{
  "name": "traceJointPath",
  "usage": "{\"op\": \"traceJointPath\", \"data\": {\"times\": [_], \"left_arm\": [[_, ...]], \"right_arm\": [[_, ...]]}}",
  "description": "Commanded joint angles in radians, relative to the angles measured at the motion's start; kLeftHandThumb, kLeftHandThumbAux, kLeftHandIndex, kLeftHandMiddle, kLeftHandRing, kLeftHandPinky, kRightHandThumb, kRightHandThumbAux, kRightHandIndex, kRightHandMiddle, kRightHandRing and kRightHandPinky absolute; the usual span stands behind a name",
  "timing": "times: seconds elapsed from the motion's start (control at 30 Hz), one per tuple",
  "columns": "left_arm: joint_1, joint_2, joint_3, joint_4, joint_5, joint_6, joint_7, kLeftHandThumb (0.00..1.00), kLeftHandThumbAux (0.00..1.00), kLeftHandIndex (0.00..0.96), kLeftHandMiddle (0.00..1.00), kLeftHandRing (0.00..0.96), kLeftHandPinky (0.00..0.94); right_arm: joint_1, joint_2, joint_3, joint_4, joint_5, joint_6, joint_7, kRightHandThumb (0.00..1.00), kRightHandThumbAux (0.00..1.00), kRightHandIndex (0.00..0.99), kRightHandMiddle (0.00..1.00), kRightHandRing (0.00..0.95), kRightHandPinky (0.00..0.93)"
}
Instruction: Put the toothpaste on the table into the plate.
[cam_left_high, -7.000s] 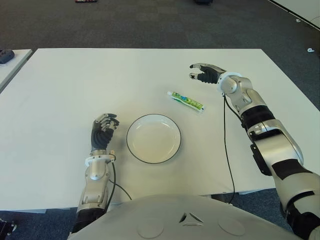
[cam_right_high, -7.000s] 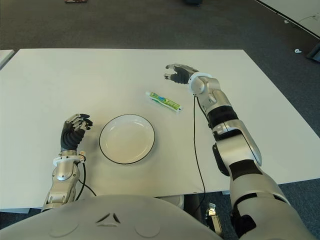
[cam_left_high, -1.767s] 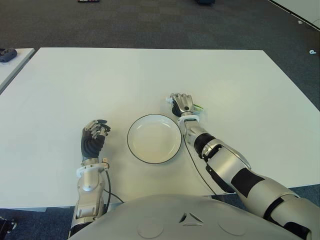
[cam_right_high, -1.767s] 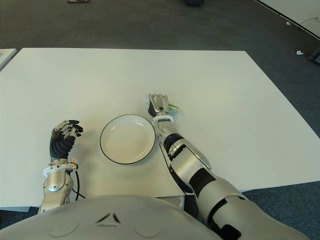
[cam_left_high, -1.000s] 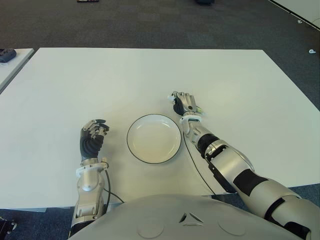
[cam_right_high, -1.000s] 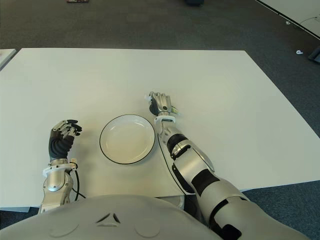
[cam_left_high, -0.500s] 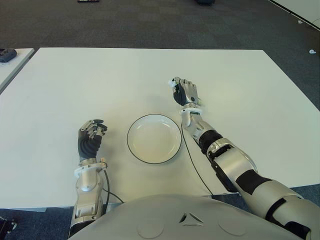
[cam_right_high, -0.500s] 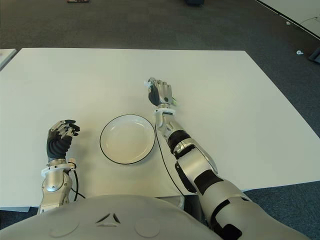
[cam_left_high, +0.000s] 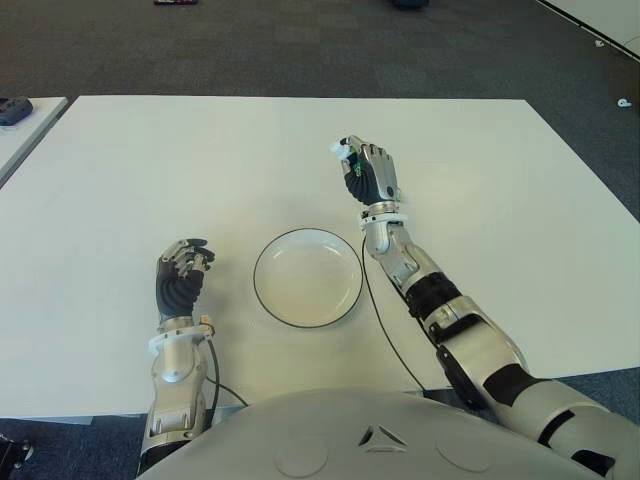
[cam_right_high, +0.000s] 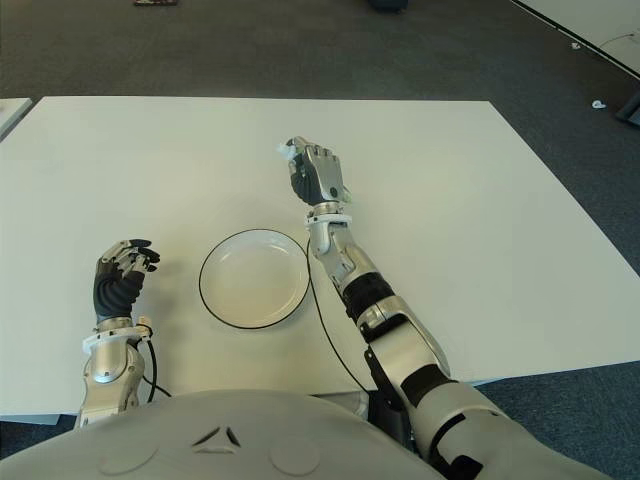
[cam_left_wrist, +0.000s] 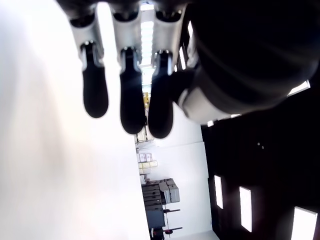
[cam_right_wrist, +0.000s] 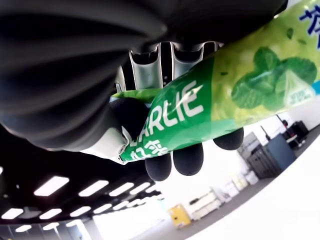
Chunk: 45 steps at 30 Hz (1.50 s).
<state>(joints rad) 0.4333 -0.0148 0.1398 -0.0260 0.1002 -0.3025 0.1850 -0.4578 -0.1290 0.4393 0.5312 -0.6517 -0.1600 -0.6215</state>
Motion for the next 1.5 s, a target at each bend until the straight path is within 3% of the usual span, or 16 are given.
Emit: {"op": "traceJointPath", "data": {"times": [0.03,0.37,0.5,0.67,0.87,1.07,1.5], "left_arm": [[-0.019,0.005,-0.004,0.026,0.01,0.001,0.001,0.702,0.718,0.43,0.547,0.528,0.501],[-0.027,0.008,-0.009,0.019,0.026,0.021,0.001,0.701,0.718,0.43,0.549,0.535,0.513],[-0.03,0.009,-0.01,0.02,0.03,0.024,0.0,0.701,0.718,0.43,0.55,0.536,0.508],[-0.031,0.009,-0.011,0.016,0.027,0.03,-0.004,0.701,0.718,0.43,0.552,0.539,0.516],[-0.029,0.007,-0.011,0.008,0.015,0.042,-0.011,0.701,0.718,0.43,0.555,0.535,0.513],[-0.029,0.004,-0.011,0.003,0.017,0.05,-0.005,0.702,0.718,0.43,0.55,0.529,0.5],[-0.019,-0.003,-0.014,-0.002,0.023,0.037,0.001,0.701,0.718,0.429,0.543,0.524,0.5]], "right_arm": [[0.105,-0.023,-0.017,-0.219,0.036,-0.03,0.1,0.843,0.679,0.414,0.559,0.826,0.825],[0.26,-0.041,0.004,-0.454,0.045,-0.129,0.218,0.844,0.678,0.414,0.552,0.836,0.833],[0.329,-0.074,0.03,-0.565,0.072,-0.169,0.326,0.845,0.678,0.415,0.551,0.84,0.836],[0.349,-0.118,0.046,-0.605,0.088,-0.224,0.436,0.846,0.677,0.417,0.551,0.838,0.827],[0.372,-0.171,0.088,-0.563,0.087,-0.337,0.528,0.845,0.677,0.417,0.549,0.828,0.825],[0.375,-0.187,0.115,-0.482,0.068,-0.411,0.565,0.844,0.677,0.415,0.548,0.825,0.83],[0.342,-0.181,0.154,-0.351,-0.037,-0.427,0.604,0.846,0.676,0.417,0.554,0.836,0.847]]}}
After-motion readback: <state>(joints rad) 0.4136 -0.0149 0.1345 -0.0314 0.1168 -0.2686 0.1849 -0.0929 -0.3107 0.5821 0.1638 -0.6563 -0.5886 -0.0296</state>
